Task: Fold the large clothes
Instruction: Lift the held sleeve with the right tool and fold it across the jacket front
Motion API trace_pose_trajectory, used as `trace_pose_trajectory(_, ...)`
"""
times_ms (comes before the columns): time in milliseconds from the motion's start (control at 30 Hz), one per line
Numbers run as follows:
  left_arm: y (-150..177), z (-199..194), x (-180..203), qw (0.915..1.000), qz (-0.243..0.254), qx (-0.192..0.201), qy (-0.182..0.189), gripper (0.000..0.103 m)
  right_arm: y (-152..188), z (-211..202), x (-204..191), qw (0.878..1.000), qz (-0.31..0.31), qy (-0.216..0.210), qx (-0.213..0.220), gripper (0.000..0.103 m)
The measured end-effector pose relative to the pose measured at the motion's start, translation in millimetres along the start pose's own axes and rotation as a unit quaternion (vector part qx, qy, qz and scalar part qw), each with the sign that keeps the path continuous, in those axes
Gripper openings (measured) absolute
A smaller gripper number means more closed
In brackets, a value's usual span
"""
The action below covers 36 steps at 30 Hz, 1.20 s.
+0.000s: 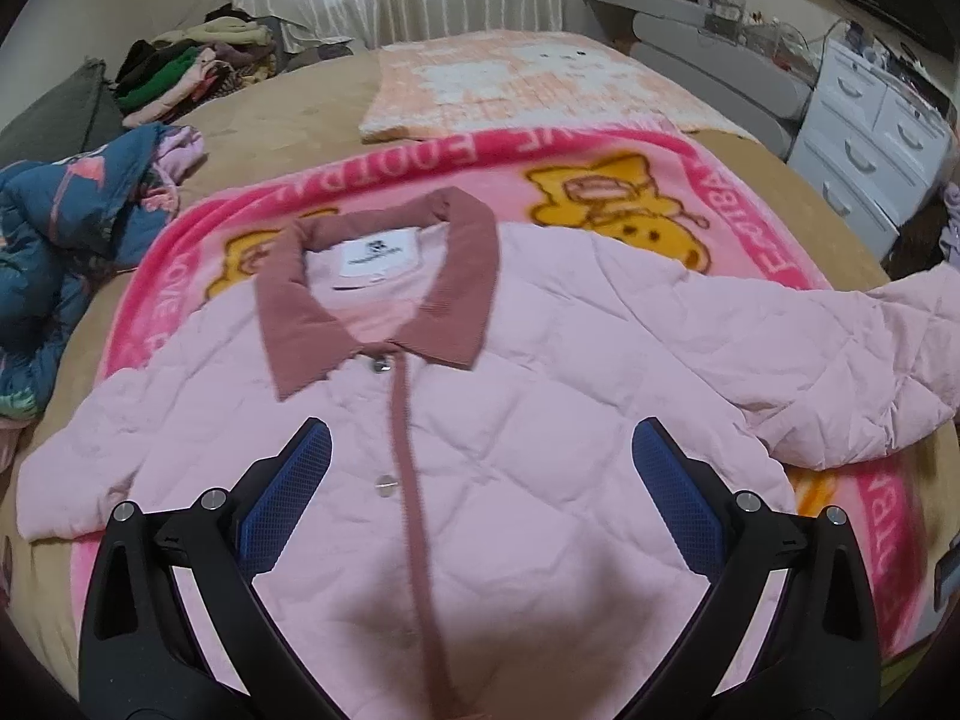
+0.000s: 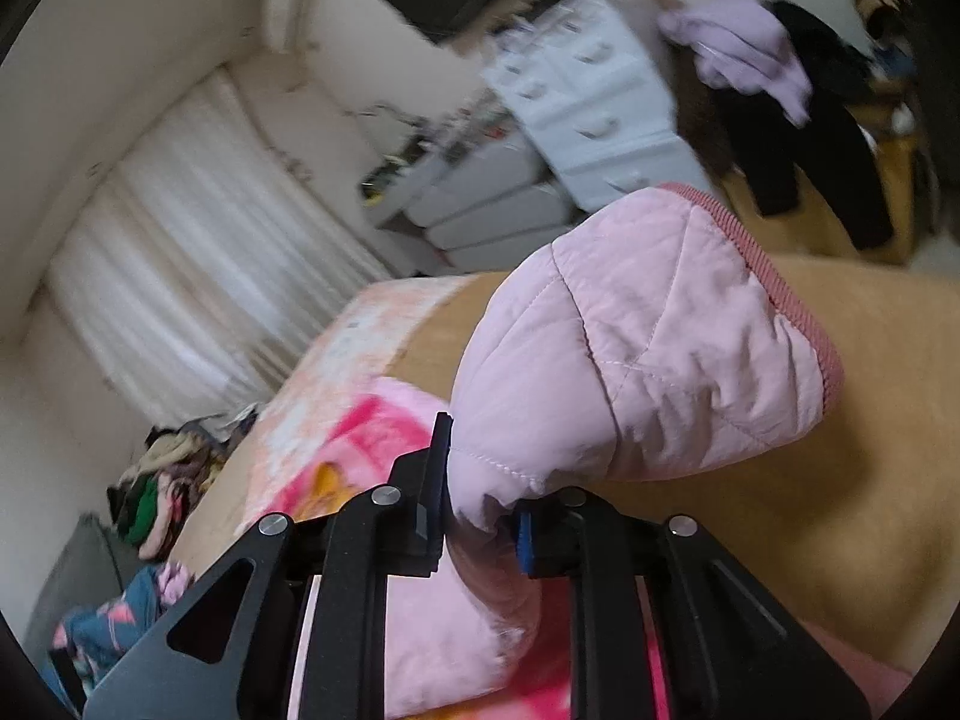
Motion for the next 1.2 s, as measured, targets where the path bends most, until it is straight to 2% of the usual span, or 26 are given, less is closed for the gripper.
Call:
trace_pose_trajectory(200, 2.7, -20.2, -31.6, 0.9998, -0.016, 0.006, -0.004, 0.094, 8.7, -28.7, -50.9, 0.999, -0.046, -0.025, 0.015, 0.015)
trace_pose_trajectory(400, 4.2, -46.2, -53.9, 0.9992, -0.020, 0.026, -0.024, 0.094, 7.0, -47.5, -92.4, 0.995, -0.090, -0.037, 0.017, 0.015)
trace_pose_trajectory(600, 7.3, -65.9, -71.5, 0.9987, -0.035, 0.035, -0.015, 0.094, 8.4, -64.1, -143.6, 0.988, -0.146, -0.051, 0.014, 0.015)
trace_pose_trajectory(833, 11.7, -79.4, -100.3, 0.9973, -0.058, 0.043, -0.014, 0.094, 16.4, -69.9, -200.3, 0.977, -0.205, -0.059, 0.013, 0.015)
trace_pose_trajectory(1033, 17.4, -85.7, -132.8, 0.9961, -0.072, 0.049, -0.013, 0.094, 36.2, -64.8, -245.7, 0.969, -0.239, -0.066, 0.004, 0.015)
trace_pose_trajectory(1200, 21.0, -85.8, -162.5, 0.9947, -0.087, 0.053, -0.015, 0.094, 63.3, -57.1, -285.0, 0.958, -0.279, -0.071, -0.009, 0.015)
Point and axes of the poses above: each gripper's, at about its wrist camera, not at the fingertips, and z roughly the way its jaws point, x to its right, y to its underside, the point moved 1 cm from there along z, roughly the way its jaws point, and after that the axes turned 8 degrees about -x, right-handed, at the moved point
